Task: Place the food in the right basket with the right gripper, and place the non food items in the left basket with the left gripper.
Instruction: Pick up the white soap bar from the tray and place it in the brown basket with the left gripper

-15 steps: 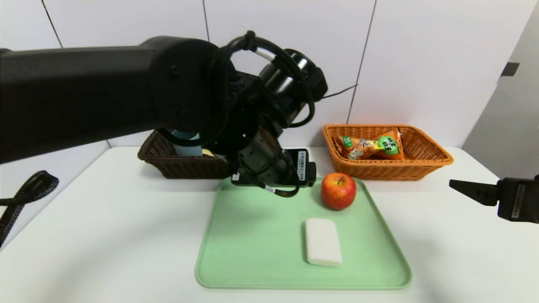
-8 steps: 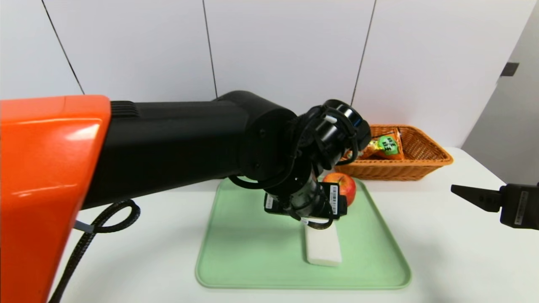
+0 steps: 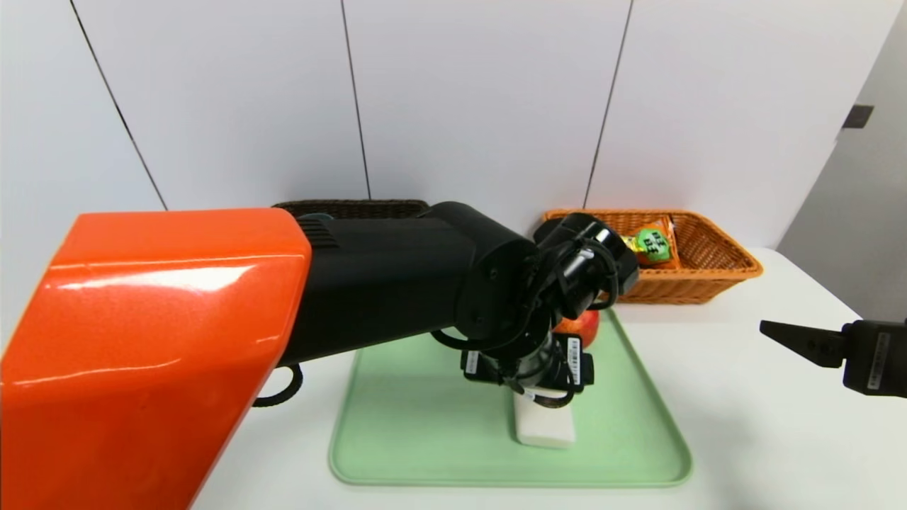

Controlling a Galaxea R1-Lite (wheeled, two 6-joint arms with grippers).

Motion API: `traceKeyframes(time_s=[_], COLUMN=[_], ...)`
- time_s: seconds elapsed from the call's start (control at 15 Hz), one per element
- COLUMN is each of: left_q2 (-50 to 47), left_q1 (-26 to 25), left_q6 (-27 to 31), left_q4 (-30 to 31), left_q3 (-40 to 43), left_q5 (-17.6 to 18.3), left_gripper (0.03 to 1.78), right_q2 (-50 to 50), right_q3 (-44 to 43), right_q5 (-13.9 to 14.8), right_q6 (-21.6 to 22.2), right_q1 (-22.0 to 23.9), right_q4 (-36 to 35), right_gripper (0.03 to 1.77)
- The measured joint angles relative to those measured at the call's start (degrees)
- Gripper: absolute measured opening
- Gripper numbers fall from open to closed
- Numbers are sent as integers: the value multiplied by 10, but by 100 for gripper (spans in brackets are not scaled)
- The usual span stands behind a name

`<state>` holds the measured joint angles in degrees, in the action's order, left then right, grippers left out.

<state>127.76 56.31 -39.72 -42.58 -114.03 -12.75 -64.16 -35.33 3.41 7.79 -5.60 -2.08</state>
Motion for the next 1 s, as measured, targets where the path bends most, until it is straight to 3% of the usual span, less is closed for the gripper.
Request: traceKeyframes(time_s=[0.73,1.0], left_q2=[20,31], left_q1=[21,23], left_q6=[-21,-21], left_q4=[-3,-5], left_q3=[-1,-1], left_q5=[0,-20], left_gripper=[169,169], right_q2=[25,32], right_q3=[17,18], right_q5=[0,0], right_q6=[0,0], right_q1=[0,0], right_q4=[0,0], right_gripper=[171,171])
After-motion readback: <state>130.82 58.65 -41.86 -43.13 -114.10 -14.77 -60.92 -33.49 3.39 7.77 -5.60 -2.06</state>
